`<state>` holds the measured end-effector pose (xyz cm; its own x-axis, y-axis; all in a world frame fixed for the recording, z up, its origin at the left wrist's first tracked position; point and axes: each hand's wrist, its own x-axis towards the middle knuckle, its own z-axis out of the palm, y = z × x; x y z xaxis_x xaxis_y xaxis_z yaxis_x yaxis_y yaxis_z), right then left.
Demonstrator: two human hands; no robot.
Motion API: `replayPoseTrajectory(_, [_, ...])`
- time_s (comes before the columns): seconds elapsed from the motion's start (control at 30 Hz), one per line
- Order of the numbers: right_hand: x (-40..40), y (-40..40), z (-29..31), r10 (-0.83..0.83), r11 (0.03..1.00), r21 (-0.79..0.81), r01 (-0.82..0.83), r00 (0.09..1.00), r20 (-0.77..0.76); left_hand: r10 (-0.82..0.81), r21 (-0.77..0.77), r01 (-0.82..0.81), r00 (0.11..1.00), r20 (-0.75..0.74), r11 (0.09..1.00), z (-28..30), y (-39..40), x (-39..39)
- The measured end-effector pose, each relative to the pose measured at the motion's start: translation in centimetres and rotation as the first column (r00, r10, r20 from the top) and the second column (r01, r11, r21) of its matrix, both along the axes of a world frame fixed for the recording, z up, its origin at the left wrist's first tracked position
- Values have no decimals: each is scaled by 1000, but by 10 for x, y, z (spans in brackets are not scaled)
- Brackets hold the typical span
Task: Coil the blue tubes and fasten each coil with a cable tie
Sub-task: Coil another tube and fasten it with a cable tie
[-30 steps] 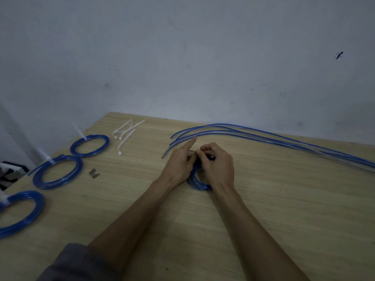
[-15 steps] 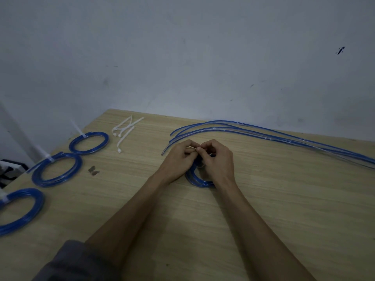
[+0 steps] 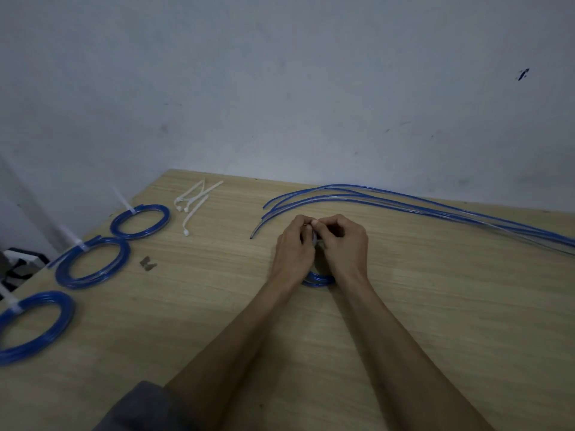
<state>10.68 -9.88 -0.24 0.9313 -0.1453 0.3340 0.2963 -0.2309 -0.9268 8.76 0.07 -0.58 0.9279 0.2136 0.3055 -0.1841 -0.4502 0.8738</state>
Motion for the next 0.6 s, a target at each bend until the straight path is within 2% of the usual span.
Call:
replayPoseTrajectory(0.13, [0, -1, 0, 11, 1000, 27, -11, 1000, 2, -71, -6, 71, 997, 17, 997, 0, 4, -2])
replayPoseTrajectory(0.33, [7, -2, -1, 28, 999, -15, -29, 999, -39, -52, 32, 51, 998, 46, 998, -4, 4, -3])
replayPoseTrajectory(0.6, [3, 2, 2, -75, 997, -15, 76, 997, 20, -40, 85, 34, 997, 67, 996, -4, -2, -2])
